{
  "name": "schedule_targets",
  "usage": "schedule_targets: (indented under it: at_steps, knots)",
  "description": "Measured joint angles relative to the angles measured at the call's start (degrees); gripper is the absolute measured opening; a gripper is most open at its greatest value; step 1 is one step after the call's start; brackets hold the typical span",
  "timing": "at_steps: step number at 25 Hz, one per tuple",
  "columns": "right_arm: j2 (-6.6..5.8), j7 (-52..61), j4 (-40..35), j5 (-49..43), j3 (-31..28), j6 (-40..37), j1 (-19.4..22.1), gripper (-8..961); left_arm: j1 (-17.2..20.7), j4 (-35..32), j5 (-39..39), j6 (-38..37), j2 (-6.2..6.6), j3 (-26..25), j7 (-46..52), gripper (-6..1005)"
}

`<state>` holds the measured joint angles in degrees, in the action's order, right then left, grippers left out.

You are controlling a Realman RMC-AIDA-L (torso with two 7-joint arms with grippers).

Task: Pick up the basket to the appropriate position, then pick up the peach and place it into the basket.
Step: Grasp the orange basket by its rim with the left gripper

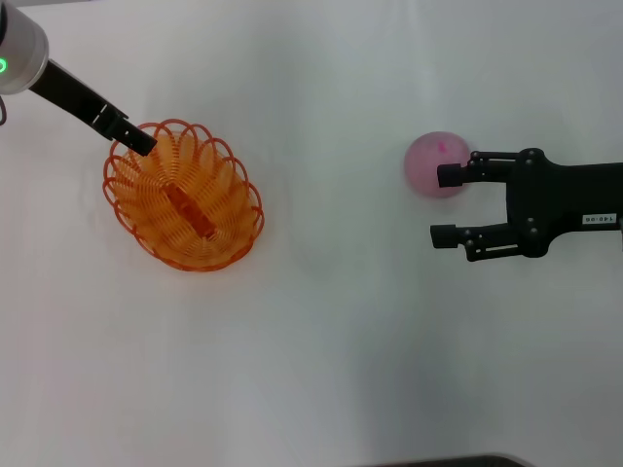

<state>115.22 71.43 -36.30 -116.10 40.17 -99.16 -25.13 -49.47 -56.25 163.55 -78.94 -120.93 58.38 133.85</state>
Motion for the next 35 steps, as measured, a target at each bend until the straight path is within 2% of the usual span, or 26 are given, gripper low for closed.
schedule_targets:
  at_steps: [5,12,18,32,35]
  knots:
    - [0.29,0.0,0.0,0.0,0.0,0.3,-0.1,852,0.0,1.0,0.0,1.5,0.00,0.2,-0.1,928]
    - [0.50,0.0,0.0,-0.3,0.0,0.4,-0.4,852,-0.8,7.2,0.0,5.8,0.21,0.2,-0.5,923]
    - [0.52,0.2,0.0,-0.4,0.0,0.9,-0.8,852,-0.9,10.7,0.0,9.5,-0.21,1.3,-1.2,919]
    - [0.64,0.4,0.0,-0.4,0.0,1.7,-1.0,852,-1.5,11.1,0.0,10.0,-0.31,1.7,-0.7,909]
    - [0.74,0.4,0.0,-0.4,0.0,1.9,-1.0,852,-1.6,11.2,0.0,9.9,-0.33,1.5,-0.7,812]
